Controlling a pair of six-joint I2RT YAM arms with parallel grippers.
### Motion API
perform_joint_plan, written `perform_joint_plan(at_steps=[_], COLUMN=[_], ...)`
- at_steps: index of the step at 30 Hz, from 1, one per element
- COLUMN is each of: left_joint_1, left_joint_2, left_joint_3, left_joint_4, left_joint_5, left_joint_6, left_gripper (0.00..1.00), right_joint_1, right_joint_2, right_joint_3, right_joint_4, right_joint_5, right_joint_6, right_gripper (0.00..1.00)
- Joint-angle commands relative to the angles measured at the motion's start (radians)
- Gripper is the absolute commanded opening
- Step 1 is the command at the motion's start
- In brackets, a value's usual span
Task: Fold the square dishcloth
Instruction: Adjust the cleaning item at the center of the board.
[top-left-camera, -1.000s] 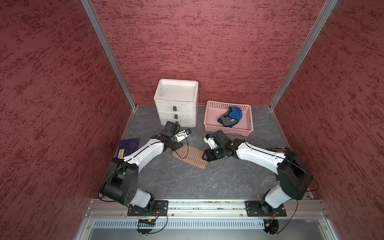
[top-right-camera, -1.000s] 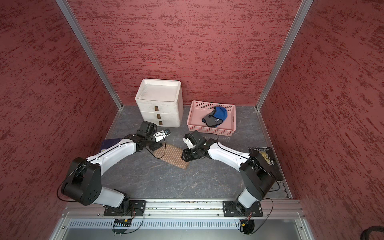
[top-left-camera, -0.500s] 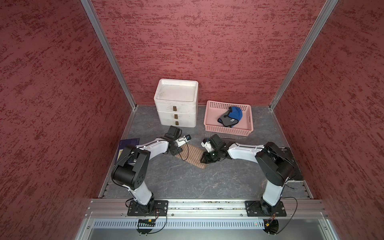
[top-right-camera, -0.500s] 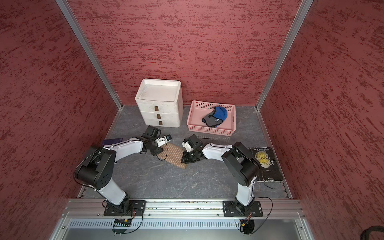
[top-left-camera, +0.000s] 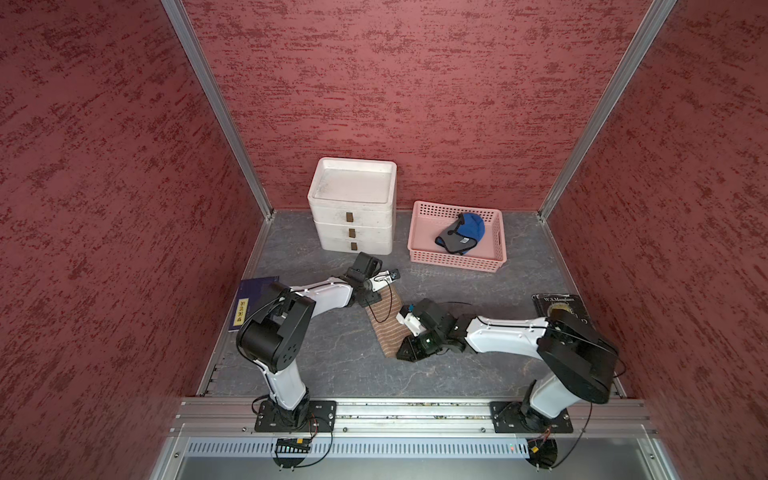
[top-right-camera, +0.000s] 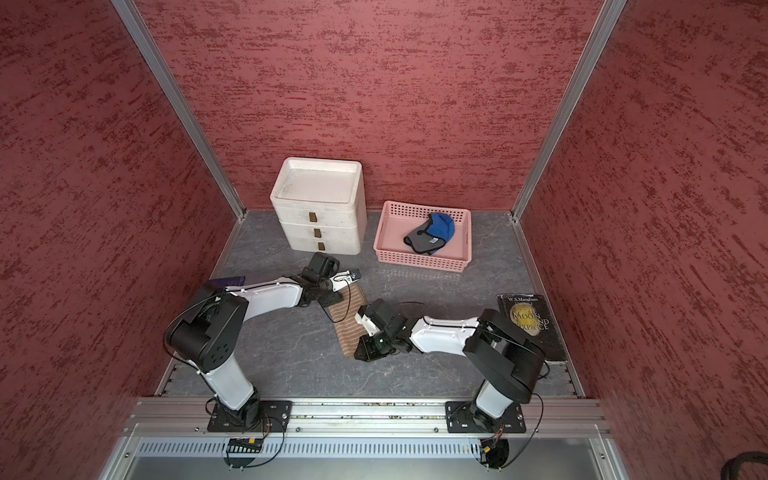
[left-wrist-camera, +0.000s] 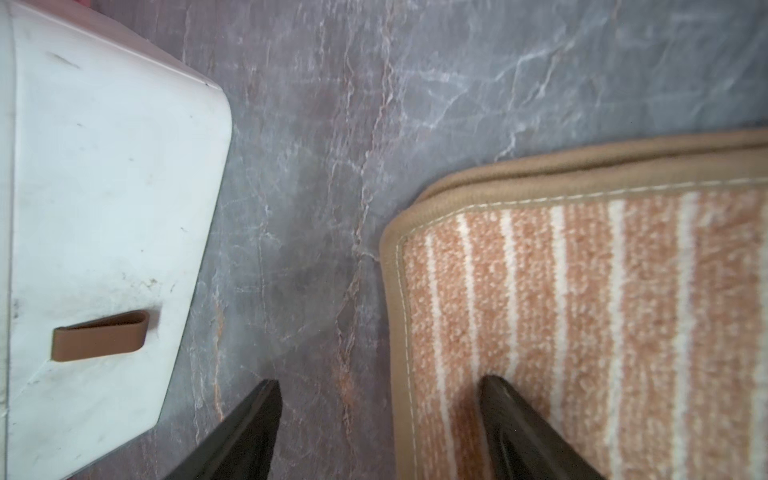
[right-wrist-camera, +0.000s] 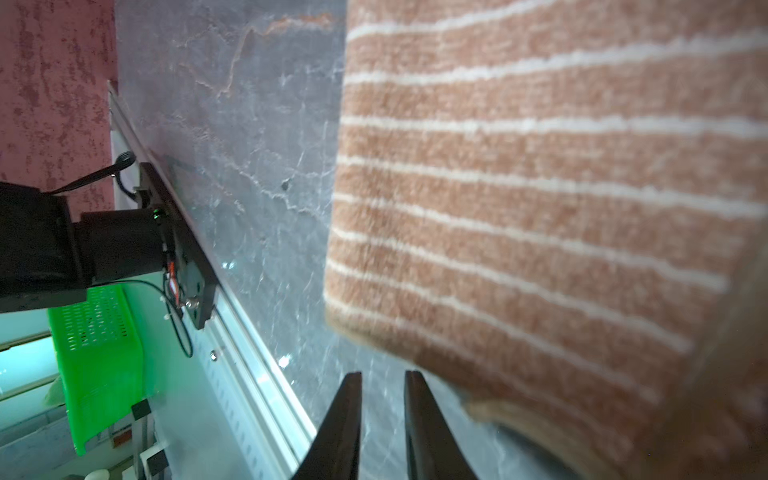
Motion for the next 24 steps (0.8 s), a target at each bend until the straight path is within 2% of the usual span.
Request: perform_joint_plan(at_steps=[1,4,6,7,10,15,19,24], left_joint_1=[-0.013,0.032,0.083,0.100,0.141,0.159,0.134,0.108], left_joint_2=[-0.036,-0.167,-0.252,-0.278,-0.326,-0.303,-0.228,-0.044], left_joint_3=[0.051,0.052,0.053,0.047,0.016,-0.029,-0.013,0.080], left_joint_4=[-0.070,-0.199,-0.306,-0.339,-0.375,-0.327,-0.281,-0.234], left_joint_5=[-0.019,0.153,0.273,0.298,0.316,0.300,0.313,0.236], left_joint_6=[-0.061,-0.107,-0.112,-0.108,-0.094,-0.097,-0.118,-0.138], left_gripper=[0.82,0.86,0.87,0.87,0.87,0.83,0.80,0.75], right_joint_1=[-0.027,-0.071,-0.095,-0.107,-0.143,-0.204,-0.220,-0.220], right_joint_2=[-0.109,-0.097,-0.041,0.000,0.117,0.296,0.341,0.297], right_joint_3=[0.008,0.036,0.086,0.123,0.215,0.320,0.253,0.124], right_joint_4=[-0.065,-0.064,-0.072,-0.074,-0.046,0.017,0.120,0.231], right_joint_5=[0.018,-0.022,-0.045,-0.059,-0.115,-0.155,-0.160,-0.154], right_joint_6=[-0.004,-0.021,-0.046,-0.057,-0.078,-0.078,-0.036,0.009], right_gripper=[0.27,0.28,0.28,0.28,0.25,0.18,0.14,0.12])
